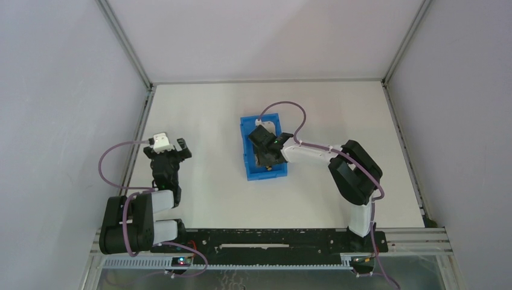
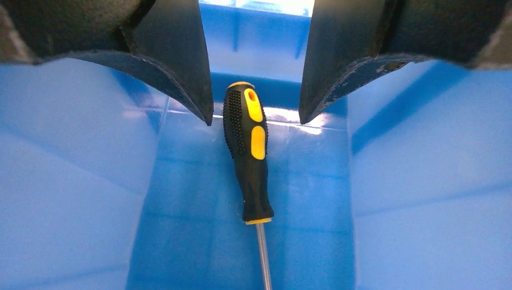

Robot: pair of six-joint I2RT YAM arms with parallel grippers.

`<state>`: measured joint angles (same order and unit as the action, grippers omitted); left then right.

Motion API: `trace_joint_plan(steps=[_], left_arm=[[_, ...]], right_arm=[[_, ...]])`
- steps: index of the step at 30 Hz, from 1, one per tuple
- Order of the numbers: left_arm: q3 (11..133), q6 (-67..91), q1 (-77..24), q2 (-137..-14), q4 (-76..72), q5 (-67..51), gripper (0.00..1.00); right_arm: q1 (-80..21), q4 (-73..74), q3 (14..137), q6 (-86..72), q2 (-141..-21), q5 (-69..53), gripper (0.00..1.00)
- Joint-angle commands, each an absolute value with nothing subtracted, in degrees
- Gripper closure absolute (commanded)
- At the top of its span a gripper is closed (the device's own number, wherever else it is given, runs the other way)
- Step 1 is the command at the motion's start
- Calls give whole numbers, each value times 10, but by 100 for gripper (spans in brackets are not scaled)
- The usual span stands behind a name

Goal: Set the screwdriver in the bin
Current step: Place the screwdriver in the bin, then reset both arms

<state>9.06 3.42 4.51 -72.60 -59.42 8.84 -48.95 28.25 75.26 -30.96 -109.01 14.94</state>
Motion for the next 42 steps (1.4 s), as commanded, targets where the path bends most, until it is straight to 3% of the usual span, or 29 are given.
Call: trace_joint_plan(steps=[1,11,32,34,36,37,42], left_arm=[[107,21,41,-722,-611,96,0],[108,21,42,-722,-611,96,0],[107,21,41,-722,-611,96,0],[107,21,41,-722,-611,96,0],[108,21,41,-722,-611,96,0],[108,21,41,-722,-611,96,0],[107,21,41,-722,-611,96,0]], right_arm=[[-499,273,754,-314,-1039,169,37],[-501,370,835,-295,-993,199,38],[-502,545,1187,-192,-1004,234,41],[-502,550,1208,-181,-1006,236,37],[-502,553,1219,-171,-1006,239,11],[-502,552,1222,-166,-1003,241,2],[-478,551,1220,-150,-986,230,0]])
